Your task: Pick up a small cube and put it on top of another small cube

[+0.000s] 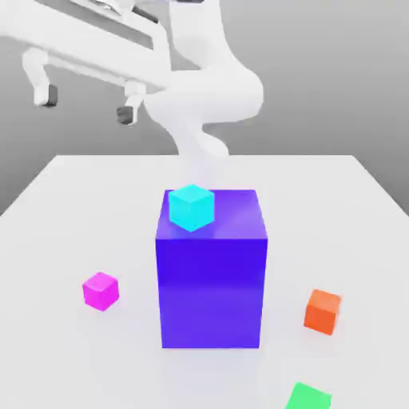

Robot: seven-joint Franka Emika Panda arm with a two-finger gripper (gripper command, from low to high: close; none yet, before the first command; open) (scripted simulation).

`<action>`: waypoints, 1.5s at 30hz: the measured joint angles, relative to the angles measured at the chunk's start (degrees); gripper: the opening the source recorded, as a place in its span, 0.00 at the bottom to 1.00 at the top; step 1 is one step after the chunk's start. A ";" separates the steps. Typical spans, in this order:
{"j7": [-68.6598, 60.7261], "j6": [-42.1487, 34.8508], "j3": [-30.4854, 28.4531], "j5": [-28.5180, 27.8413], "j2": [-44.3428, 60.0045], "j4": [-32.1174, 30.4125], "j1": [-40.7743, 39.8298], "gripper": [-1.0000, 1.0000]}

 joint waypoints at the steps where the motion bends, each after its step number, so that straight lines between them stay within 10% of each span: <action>1: -2.36 0.44 -1.09 -0.44 0.49 -0.51 0.43 0.50; 45: -102.23 19.21 -50.59 -21.27 22.10 -21.58 19.60 0.50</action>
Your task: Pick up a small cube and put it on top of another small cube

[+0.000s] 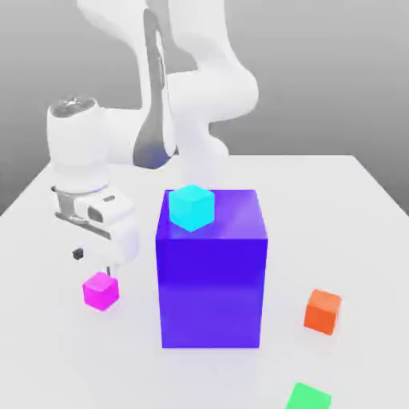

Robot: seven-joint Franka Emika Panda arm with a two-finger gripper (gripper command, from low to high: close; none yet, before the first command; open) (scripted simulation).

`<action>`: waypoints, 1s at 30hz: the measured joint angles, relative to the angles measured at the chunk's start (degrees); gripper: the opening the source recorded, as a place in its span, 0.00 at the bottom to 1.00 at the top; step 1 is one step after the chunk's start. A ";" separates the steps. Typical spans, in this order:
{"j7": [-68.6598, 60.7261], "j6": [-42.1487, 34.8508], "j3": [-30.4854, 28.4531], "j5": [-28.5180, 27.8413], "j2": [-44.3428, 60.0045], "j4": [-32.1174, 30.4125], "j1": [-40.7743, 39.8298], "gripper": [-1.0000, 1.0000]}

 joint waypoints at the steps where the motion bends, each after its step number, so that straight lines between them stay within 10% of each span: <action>1: -0.10 0.13 0.10 -0.23 -0.11 0.13 -0.12 0.50; 14: -3.28 4.26 -6.95 4.97 1.16 1.53 8.83 0.50; 20: -2.60 6.73 -26.85 4.32 1.46 2.10 28.50 0.50; 30: 15.97 7.87 -61.23 -20.53 -5.16 5.63 57.18 0.50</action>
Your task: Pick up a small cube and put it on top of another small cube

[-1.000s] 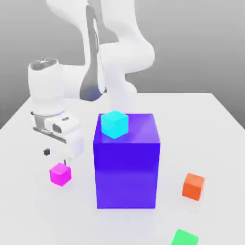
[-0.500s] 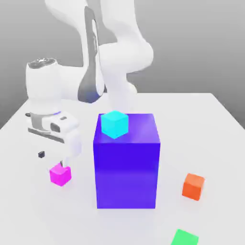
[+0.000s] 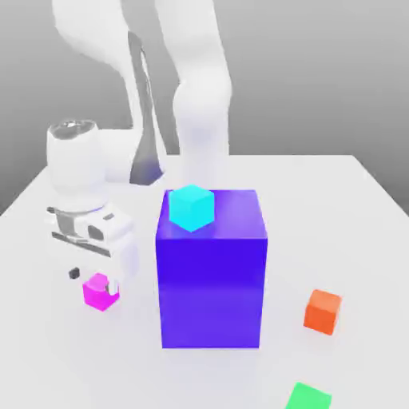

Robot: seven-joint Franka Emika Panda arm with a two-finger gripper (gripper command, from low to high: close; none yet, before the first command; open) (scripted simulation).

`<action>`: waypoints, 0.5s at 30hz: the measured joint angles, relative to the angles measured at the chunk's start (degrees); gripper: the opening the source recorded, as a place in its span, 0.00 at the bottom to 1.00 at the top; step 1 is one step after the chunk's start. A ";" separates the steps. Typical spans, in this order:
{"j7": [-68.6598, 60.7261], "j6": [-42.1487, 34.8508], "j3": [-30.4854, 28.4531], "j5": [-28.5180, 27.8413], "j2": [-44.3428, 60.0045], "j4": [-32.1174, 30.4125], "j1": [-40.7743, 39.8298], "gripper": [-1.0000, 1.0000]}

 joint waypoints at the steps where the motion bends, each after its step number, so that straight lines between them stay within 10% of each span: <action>1: 1.83 0.10 -2.84 -2.36 -0.75 0.40 2.35 0.50; 4: 8.59 -0.37 -9.00 -11.14 -3.57 1.94 6.87 0.50; 5: 10.92 -0.71 -10.45 -14.17 -4.60 2.48 7.77 0.00; 15: 6.64 -0.50 -6.18 -8.69 -2.73 1.48 4.48 0.00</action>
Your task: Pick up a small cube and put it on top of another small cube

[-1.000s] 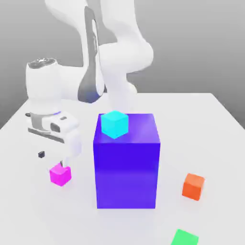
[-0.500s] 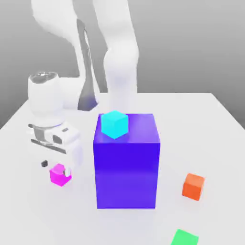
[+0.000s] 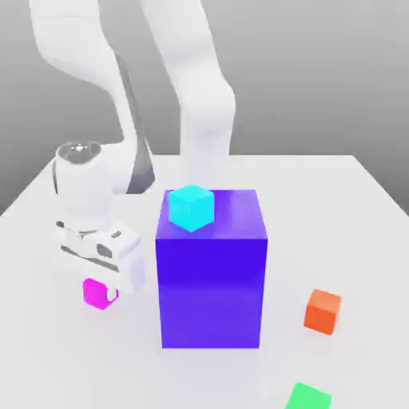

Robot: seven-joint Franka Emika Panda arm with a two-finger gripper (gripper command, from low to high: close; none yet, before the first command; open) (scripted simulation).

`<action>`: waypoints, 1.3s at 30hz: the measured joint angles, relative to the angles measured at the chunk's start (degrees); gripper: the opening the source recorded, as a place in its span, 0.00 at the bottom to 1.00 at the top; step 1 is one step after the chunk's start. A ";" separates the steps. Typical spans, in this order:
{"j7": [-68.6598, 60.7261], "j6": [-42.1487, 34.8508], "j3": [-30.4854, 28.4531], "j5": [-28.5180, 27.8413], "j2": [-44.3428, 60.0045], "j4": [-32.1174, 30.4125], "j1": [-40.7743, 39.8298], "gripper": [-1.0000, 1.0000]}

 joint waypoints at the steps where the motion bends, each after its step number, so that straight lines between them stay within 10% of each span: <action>1: -1.98 0.07 2.18 2.55 0.83 -0.45 -1.70 0.00; 10: -17.69 -0.86 29.80 23.21 6.76 -3.75 -24.90 0.00; 20: -17.83 -5.83 56.74 22.69 5.24 -4.53 -51.82 0.00; 34: -16.50 -9.74 60.92 21.68 4.69 -5.59 -56.83 0.00; 39: -8.63 -14.07 52.83 29.05 6.25 2.41 -37.13 0.00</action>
